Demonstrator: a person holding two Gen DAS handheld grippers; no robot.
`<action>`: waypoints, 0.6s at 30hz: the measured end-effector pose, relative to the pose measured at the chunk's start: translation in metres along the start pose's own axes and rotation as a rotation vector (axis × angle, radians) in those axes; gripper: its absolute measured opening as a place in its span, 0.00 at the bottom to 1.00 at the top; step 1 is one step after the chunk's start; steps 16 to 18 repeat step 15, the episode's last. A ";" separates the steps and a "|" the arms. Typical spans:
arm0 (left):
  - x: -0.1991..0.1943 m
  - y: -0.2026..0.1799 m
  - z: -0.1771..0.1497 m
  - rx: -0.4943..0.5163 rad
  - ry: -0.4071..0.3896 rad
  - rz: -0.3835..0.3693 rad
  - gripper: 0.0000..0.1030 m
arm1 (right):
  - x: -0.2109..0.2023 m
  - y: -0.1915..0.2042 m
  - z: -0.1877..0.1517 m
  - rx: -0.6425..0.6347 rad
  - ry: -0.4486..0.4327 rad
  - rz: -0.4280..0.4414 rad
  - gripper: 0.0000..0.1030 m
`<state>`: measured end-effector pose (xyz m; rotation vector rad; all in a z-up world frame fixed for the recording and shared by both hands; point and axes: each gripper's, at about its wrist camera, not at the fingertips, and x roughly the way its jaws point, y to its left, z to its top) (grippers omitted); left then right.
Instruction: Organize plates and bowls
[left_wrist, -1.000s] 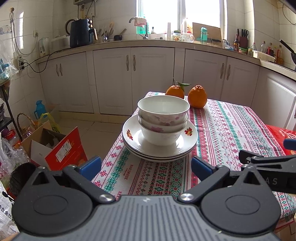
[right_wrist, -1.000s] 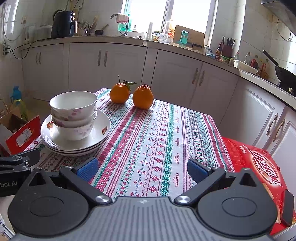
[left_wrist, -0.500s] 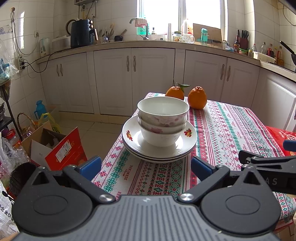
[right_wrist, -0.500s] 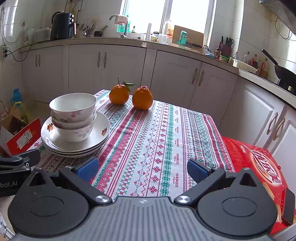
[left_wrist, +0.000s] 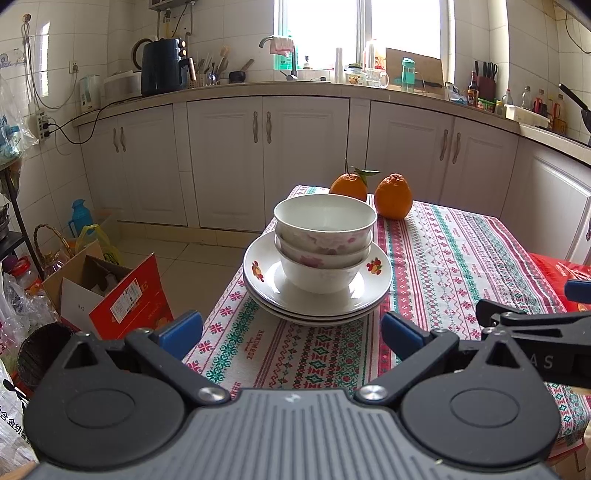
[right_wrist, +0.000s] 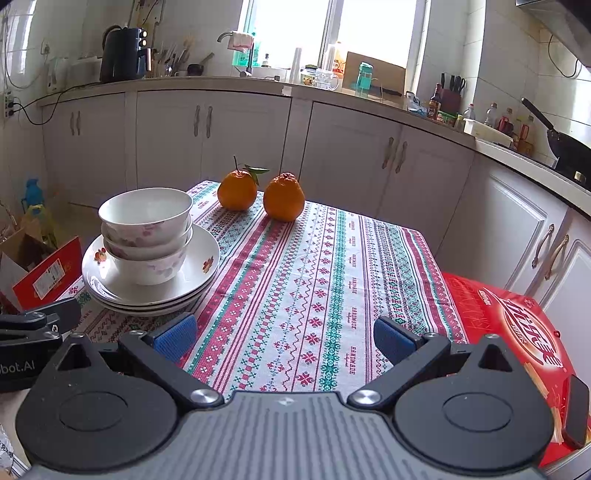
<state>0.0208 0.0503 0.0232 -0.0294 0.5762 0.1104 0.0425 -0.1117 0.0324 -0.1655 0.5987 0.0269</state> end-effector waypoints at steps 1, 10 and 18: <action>0.000 0.000 0.000 -0.001 0.000 -0.001 0.99 | 0.000 0.000 0.000 0.001 -0.001 -0.001 1.00; -0.002 -0.001 0.001 -0.007 -0.001 -0.001 0.99 | -0.001 0.000 0.000 0.008 -0.003 0.002 1.00; -0.002 -0.003 0.002 -0.008 -0.002 -0.003 0.99 | -0.001 -0.001 0.000 0.012 -0.004 0.002 1.00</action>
